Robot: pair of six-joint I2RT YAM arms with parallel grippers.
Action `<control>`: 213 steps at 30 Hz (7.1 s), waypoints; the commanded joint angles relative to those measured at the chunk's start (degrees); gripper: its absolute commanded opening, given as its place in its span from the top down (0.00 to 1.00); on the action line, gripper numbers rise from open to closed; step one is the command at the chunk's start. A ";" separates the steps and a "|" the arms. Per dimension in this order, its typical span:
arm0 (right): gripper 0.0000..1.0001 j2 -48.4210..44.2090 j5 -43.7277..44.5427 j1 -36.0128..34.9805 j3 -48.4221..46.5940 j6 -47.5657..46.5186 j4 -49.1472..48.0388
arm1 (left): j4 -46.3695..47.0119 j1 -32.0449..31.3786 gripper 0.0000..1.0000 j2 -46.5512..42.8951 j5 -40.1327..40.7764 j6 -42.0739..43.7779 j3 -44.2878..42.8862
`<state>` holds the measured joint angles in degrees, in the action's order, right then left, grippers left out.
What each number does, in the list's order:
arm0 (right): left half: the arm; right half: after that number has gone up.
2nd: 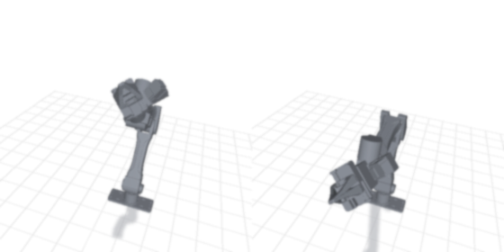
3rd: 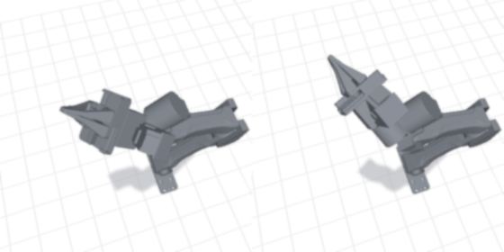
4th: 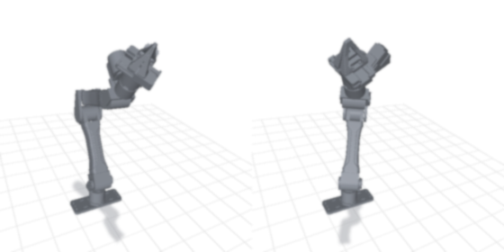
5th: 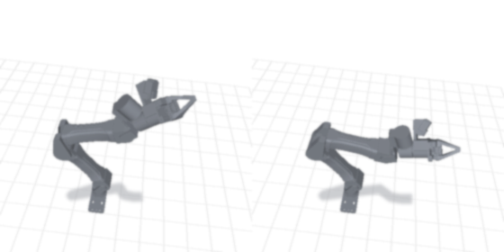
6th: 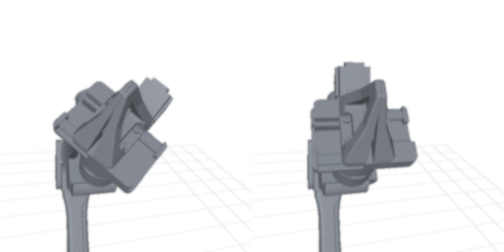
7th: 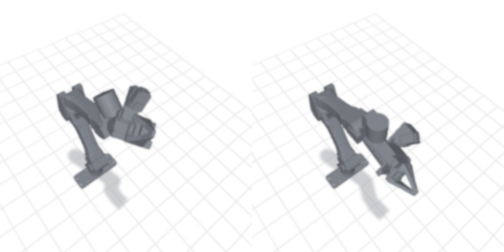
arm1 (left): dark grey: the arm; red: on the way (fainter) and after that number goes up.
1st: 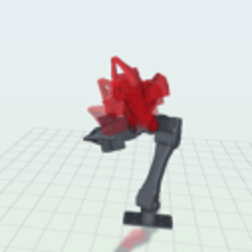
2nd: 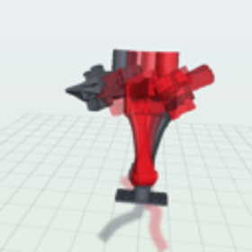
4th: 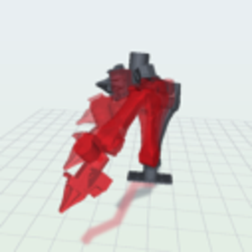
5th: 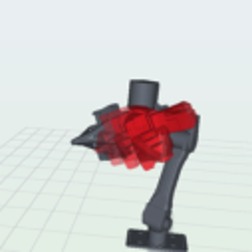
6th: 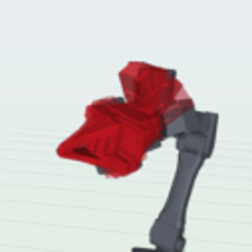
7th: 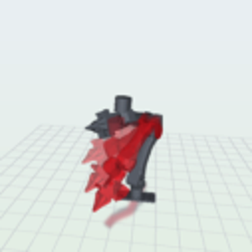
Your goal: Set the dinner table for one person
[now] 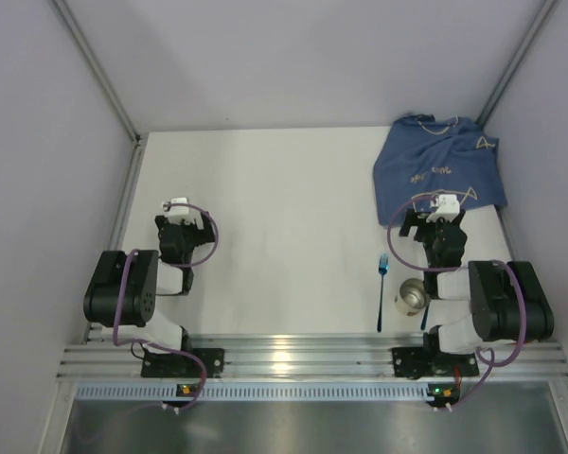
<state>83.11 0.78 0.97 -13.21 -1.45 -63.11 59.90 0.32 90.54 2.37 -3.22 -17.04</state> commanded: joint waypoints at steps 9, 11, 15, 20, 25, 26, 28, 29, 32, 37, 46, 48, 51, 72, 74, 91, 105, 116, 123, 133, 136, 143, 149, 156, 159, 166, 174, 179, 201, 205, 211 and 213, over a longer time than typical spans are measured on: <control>0.00 0.03 -0.95 -0.36 -1.38 0.05 -3.51 | 3.03 -0.05 0.02 -0.19 -0.35 0.41 -1.16; 0.00 0.03 -0.95 -0.36 -1.47 0.05 -3.42 | 2.94 -0.05 0.02 -0.28 -0.35 0.41 -1.16; 0.00 -0.49 -2.60 -0.45 -1.64 -1.26 -4.03 | 2.59 -0.14 0.01 -0.10 0.09 0.59 -1.51; 0.00 -15.33 -8.51 -8.50 -17.34 -7.25 33.80 | -12.64 -2.51 0.02 -9.66 4.82 -0.53 -4.39; 0.00 -20.71 -4.35 -12.49 -38.62 5.35 47.00 | -46.86 -3.39 0.02 -20.57 -0.25 -8.90 -24.07; 0.00 -20.36 1.89 -12.40 -41.17 18.37 57.21 | -52.72 -3.65 0.02 -20.93 -0.35 -11.34 -26.10; 0.00 -17.57 8.96 -10.57 -44.00 28.14 64.23 | -56.28 -3.57 0.02 -21.63 1.22 -15.13 -30.75; 0.00 -15.80 4.98 -8.90 -44.70 29.48 66.69 | -57.08 -3.57 0.02 -21.98 1.23 -18.45 -31.64; 0.00 -7.11 -0.16 -4.93 -51.63 32.04 81.79 | -59.01 -3.66 0.02 -22.34 -2.10 -24.78 -34.28; 0.00 0.99 7.57 3.47 -58.23 34.76 94.74 | -66.31 -8.64 0.01 -23.21 -10.81 -31.32 -32.98; 0.00 17.16 9.86 9.40 -68.79 37.84 106.79 | -74.31 -16.05 0.01 -25.67 -10.63 -26.57 -31.57; 0.00 20.40 10.30 9.40 -70.45 37.05 106.79 | -74.40 -16.05 0.02 -27.16 -10.37 -26.05 -31.04; 0.01 24.10 12.31 9.49 -73.00 36.35 107.58 | -74.75 -16.05 0.02 -27.09 -10.46 -25.08 -31.12; 0.80 41.95 7.76 8.43 -84.52 34.24 109.69 | -75.54 -16.05 0.02 -20.93 -11.60 -23.76 -33.59; 0.97 42.31 6.35 8.08 -84.70 34.41 109.61 | -75.46 -16.05 0.01 -20.76 -12.39 -23.41 -33.76; 0.01 48.18 -32.42 -27.77 -106.45 68.41 73.66 | -80.82 -15.96 0.01 -25.32 -8.52 -17.35 -36.40; 0.00 28.35 -30.84 -21.90 -74.17 58.61 69.26 | -82.05 -15.96 0.02 -26.04 -5.37 -17.70 -30.51; 0.00 24.80 -10.36 -18.82 -68.44 42.85 98.07 | -84.24 -15.96 0.02 -15.13 -7.29 -19.36 -34.82; 0.00 31.40 -2.80 -18.55 -69.75 39.87 103.63 | -86.09 -15.96 0.02 -18.91 -4.57 -19.72 -34.38; 0.00 43.35 -2.09 -15.22 -85.63 36.26 107.58 | -88.11 -15.96 0.02 -18.03 -2.81 -21.12 -34.90; 0.00 48.00 -2.97 -13.90 -93.20 34.68 108.72 | -88.20 -15.96 0.02 -17.07 -1.14 -22.00 -35.26; 0.00 55.13 -4.37 -11.26 -107.98 31.43 111.19 | -89.34 -15.96 0.02 -12.68 -1.67 -24.02 -38.68; 0.00 54.53 -11.67 -9.59 -109.92 29.14 107.50 | -89.78 -16.05 0.02 -9.16 -3.76 -25.16 -42.37; 0.00 43.82 -5.38 -9.50 -107.13 28.79 108.19 | -89.78 -16.14 0.02 -8.45 -4.40 -25.69 -43.08; 0.00 36.44 2.02 -9.41 -100.82 29.40 110.83 | -89.26 -16.14 0.01 -10.73 -1.86 -25.95 -41.51; 0.00 17.12 7.84 -12.66 -74.45 29.49 113.39 | -90.65 -16.57 0.02 -16.36 4.47 -26.31 -37.63; 0.20 6.10 6.70 -22.76 -50.27 35.90 108.47 | -91.01 -16.76 0.02 -23.66 19.90 -25.70 -29.90; 0.40 8.82 7.22 -24.53 -44.63 39.42 105.57 | -94.70 -16.93 0.07 -21.72 10.91 -27.36 -30.34; 0.93 13.58 14.60 -25.14 -35.92 41.45 97.74 | -94.71 -16.93 0.07 -31.30 6.51 -21.30 -28.23; 1.00 11.20 17.15 -25.14 -35.48 39.95 100.11 | -92.78 -16.93 0.06 -29.64 1.33 -19.81 -28.40; 1.00 3.56 20.23 -26.54 -39.86 41.88 108.36 | -88.30 -18.68 0.15 -29.37 -12.37 -18.57 -30.60; 1.00 1.02 19.53 -28.21 -44.08 42.06 110.47 | -84.35 -20.78 0.09 -27.98 -18.59 -19.01 -31.21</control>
<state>89.49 17.15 -24.73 -52.45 39.94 42.28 -32.03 -18.22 61.71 -4.51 -23.07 -45.43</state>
